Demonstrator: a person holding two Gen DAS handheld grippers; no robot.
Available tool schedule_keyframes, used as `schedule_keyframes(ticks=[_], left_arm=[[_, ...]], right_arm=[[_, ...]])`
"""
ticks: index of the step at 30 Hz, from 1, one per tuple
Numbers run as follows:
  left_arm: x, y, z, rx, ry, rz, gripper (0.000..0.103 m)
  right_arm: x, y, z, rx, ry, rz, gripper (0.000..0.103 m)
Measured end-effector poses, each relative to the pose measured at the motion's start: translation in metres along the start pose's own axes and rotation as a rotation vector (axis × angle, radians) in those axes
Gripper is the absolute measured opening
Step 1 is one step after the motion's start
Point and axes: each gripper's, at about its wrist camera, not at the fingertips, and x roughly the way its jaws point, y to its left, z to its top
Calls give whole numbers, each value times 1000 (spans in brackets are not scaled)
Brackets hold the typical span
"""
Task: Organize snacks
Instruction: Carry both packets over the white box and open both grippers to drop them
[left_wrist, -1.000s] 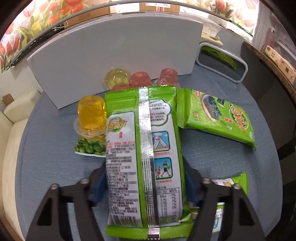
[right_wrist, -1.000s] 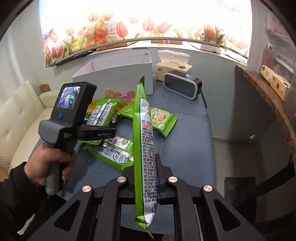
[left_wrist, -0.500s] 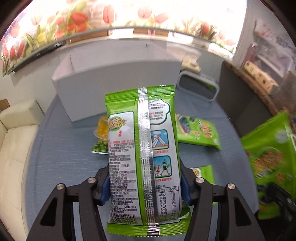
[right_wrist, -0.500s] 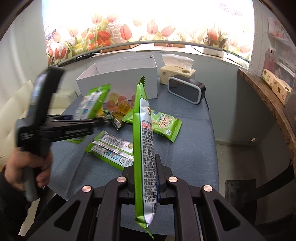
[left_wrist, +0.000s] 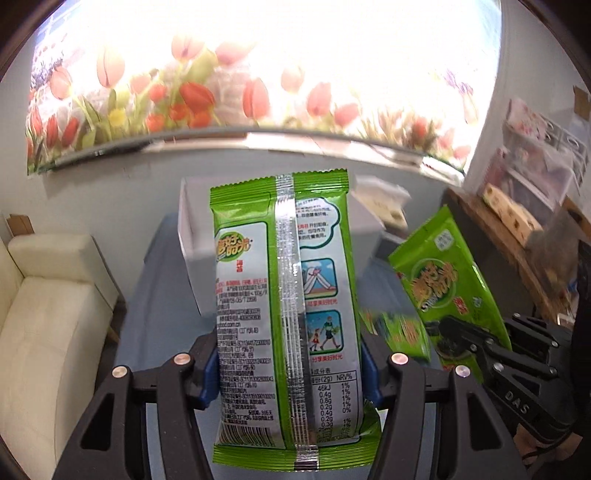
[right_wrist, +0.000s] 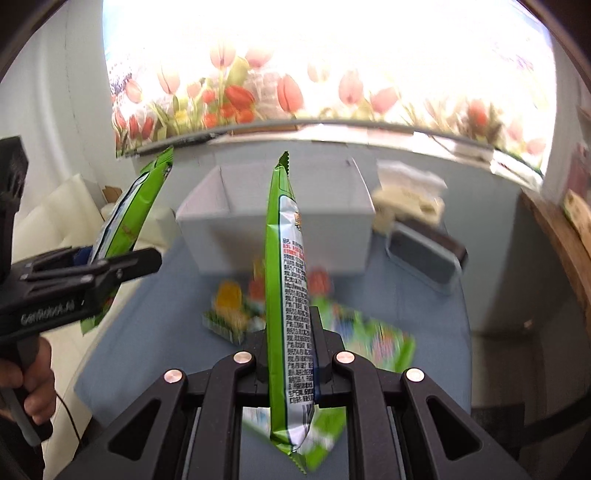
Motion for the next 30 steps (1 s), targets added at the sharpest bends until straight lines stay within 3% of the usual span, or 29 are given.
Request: schedule_keyframes(ticks=[10, 15, 22, 24, 25, 26, 27, 29, 30], left_arm=[[40, 22, 89, 15, -71, 28, 68], [77, 36, 121, 9, -47, 53, 69], [120, 50, 141, -5, -8, 70, 69], [130, 51, 142, 1, 12, 68, 73], [133, 51, 142, 3, 21, 58, 81], [137, 52, 142, 5, 36, 62, 97], [139, 53, 142, 7, 43, 74, 103], [142, 54, 140, 15, 53, 106, 103], [144, 56, 138, 17, 59, 110, 103]], right_arm=[[82, 2, 115, -32, -30, 4, 13], [122, -6, 143, 8, 7, 14, 13], [159, -23, 171, 74, 48, 15, 13], [166, -24, 177, 79, 51, 18, 15], [168, -24, 179, 79, 50, 16, 16], [173, -24, 182, 77, 61, -1, 31], [175, -24, 183, 76, 67, -21, 64], [172, -26, 183, 86, 19, -57, 89], [169, -28, 183, 94, -8, -46, 89]])
